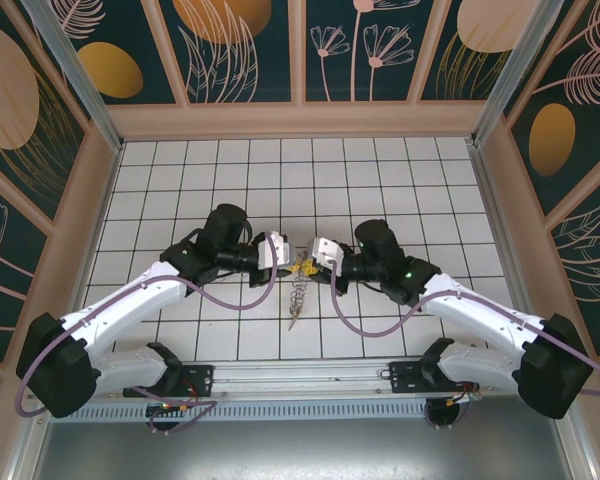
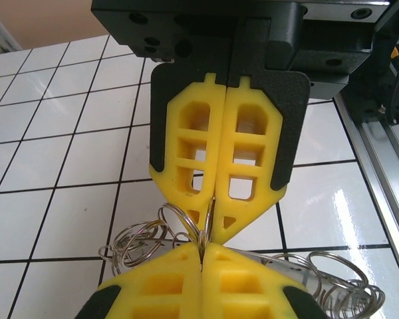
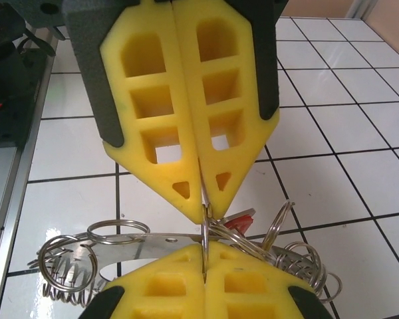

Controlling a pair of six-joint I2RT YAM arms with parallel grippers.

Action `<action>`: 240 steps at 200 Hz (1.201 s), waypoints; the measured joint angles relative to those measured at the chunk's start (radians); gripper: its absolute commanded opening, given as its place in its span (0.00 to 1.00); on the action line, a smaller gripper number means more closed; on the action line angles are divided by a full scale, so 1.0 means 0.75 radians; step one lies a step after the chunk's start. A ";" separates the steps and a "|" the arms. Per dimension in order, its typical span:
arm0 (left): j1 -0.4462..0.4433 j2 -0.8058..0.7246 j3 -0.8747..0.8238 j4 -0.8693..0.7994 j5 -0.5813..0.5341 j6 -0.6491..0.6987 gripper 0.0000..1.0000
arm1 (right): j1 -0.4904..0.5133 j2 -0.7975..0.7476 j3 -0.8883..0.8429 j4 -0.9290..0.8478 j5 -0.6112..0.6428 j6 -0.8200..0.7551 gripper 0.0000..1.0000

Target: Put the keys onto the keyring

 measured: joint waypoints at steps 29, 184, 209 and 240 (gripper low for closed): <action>0.000 -0.024 -0.026 0.044 0.026 -0.003 0.16 | 0.002 -0.034 -0.054 0.098 -0.018 0.038 0.00; 0.010 -0.085 -0.089 0.267 0.114 -0.217 0.04 | 0.008 -0.153 -0.310 0.673 -0.026 0.311 0.00; 0.017 -0.083 -0.091 0.276 0.114 -0.270 0.00 | 0.011 -0.153 -0.310 0.671 0.002 0.300 0.00; 0.016 -0.083 -0.091 0.262 0.081 -0.282 0.00 | 0.023 -0.153 -0.281 0.589 0.043 0.234 0.07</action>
